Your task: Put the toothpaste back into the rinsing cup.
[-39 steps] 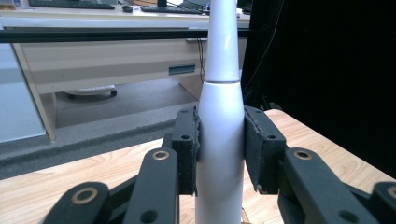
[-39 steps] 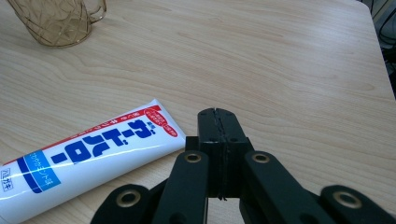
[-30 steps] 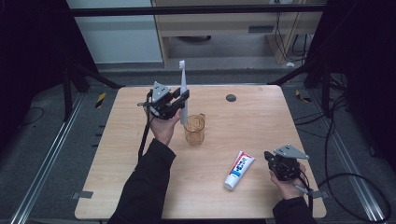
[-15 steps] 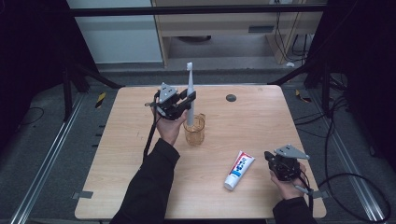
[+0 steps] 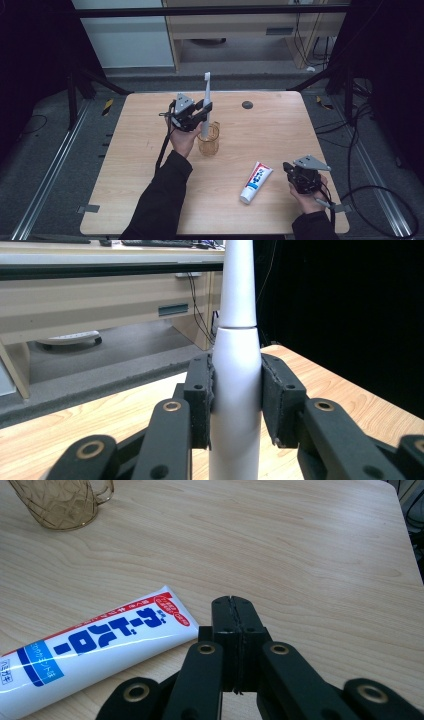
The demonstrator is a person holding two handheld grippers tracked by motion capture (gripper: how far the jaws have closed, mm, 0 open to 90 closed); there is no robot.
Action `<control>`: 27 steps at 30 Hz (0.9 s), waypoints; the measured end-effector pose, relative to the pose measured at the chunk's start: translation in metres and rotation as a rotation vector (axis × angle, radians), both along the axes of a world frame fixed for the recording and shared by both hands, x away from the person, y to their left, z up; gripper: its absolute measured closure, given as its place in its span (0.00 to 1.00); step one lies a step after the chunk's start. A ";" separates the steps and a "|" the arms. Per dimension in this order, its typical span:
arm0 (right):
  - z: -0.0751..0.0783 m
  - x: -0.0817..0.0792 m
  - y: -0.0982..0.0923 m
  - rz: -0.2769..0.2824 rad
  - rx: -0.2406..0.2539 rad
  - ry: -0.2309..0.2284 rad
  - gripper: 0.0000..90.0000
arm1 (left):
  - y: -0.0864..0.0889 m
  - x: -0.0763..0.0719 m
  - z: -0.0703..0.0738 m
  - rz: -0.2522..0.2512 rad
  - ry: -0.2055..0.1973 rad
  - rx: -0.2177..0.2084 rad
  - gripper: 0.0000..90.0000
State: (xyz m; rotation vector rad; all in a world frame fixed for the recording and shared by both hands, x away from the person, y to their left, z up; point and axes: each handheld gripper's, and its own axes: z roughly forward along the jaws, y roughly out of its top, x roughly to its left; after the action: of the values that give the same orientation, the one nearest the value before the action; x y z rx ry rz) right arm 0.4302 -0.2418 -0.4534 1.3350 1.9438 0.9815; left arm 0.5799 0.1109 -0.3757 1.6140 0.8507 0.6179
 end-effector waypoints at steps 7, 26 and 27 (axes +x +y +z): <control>0.000 0.000 0.001 -0.002 -0.004 0.002 1.00 | 0.002 -0.001 -0.011 -0.005 0.007 0.000 0.74; -0.001 0.000 0.001 -0.004 -0.007 0.004 1.00 | 0.008 -0.007 -0.039 -0.028 0.021 0.026 0.74; -0.001 0.000 0.001 -0.003 -0.011 0.003 1.00 | 0.009 -0.008 -0.041 -0.028 0.022 0.028 0.74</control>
State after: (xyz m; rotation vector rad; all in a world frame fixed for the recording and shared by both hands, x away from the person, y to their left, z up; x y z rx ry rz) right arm 0.4305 -0.2404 -0.4546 1.3341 1.9463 0.9658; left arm 0.5723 0.1197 -0.4163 1.6581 0.8371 0.5958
